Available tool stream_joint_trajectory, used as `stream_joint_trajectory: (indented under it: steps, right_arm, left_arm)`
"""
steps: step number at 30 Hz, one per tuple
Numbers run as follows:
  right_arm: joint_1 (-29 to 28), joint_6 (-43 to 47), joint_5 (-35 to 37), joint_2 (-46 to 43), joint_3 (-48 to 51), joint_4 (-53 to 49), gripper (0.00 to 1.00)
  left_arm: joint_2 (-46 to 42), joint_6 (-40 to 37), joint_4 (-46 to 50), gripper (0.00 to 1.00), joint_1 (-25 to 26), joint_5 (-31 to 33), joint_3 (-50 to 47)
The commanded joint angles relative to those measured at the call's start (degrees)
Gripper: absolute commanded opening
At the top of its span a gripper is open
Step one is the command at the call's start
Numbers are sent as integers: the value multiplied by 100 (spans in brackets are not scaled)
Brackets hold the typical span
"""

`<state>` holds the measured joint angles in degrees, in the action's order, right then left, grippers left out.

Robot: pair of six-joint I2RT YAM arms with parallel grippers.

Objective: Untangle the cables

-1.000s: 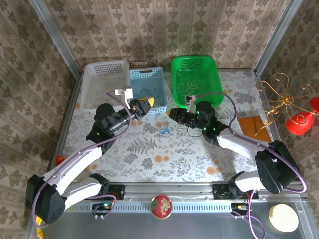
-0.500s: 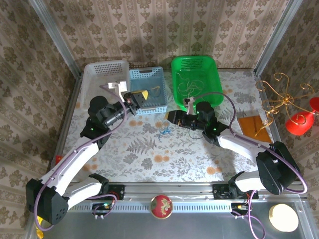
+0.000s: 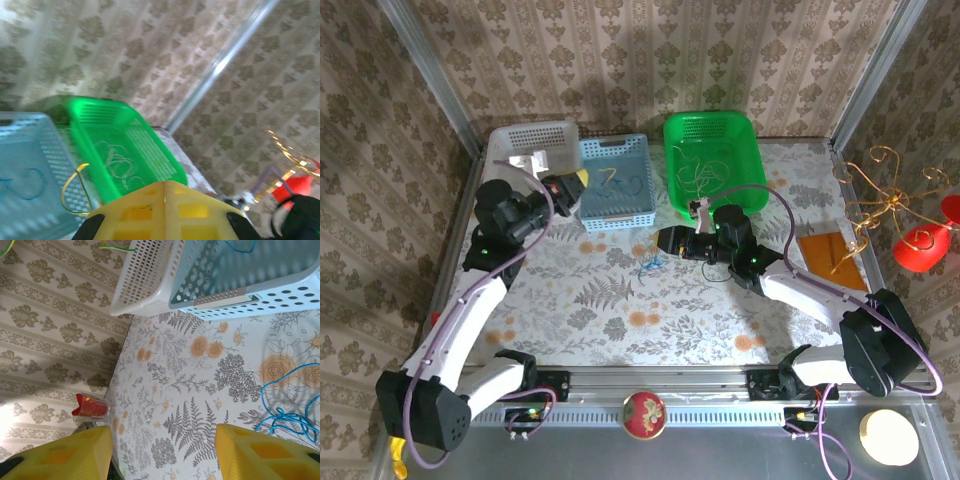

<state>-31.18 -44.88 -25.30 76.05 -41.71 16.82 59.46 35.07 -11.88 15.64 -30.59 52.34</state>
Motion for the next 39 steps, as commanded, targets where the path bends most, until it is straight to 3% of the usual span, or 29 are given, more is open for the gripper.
stream_joint_trajectory:
  steps: [1, 9, 16, 17, 22, 26, 31, 39]
  right_arm:
    - [-76, 220, 261, -170, -32, -325, 58]
    - [-237, 532, 878, -228, 5, -1039, 58]
    - [-453, 719, 1300, 157, -36, -1344, 58]
    - [-491, 755, 1359, 241, -53, -1368, 58]
    - [-728, 1151, 1738, 796, -324, -1723, 57]
    - [-743, 1433, 1892, 1076, -481, -1888, 57]
    - [-731, 1702, 1959, 1404, -731, -2072, 57]
    - [-698, 1893, 1975, 1936, -1163, -2156, 57]
  left_arm:
    - [215, -356, 409, 0, -565, -85, 386]
    - [1343, -369, -5, 0, -1991, -176, 730]
    - [2716, -322, -366, 0, -2678, -350, 1246]
    - [2869, -358, -326, 3, -2727, -385, 1326]
    - [3357, -461, 79, 63, -2805, -589, 1734]
    - [3174, -531, 183, 99, -2721, -876, 1654]
    - [2803, -590, 466, 100, -2494, -991, 1571]
    - [1964, -419, 708, 100, -1731, -924, 1125]
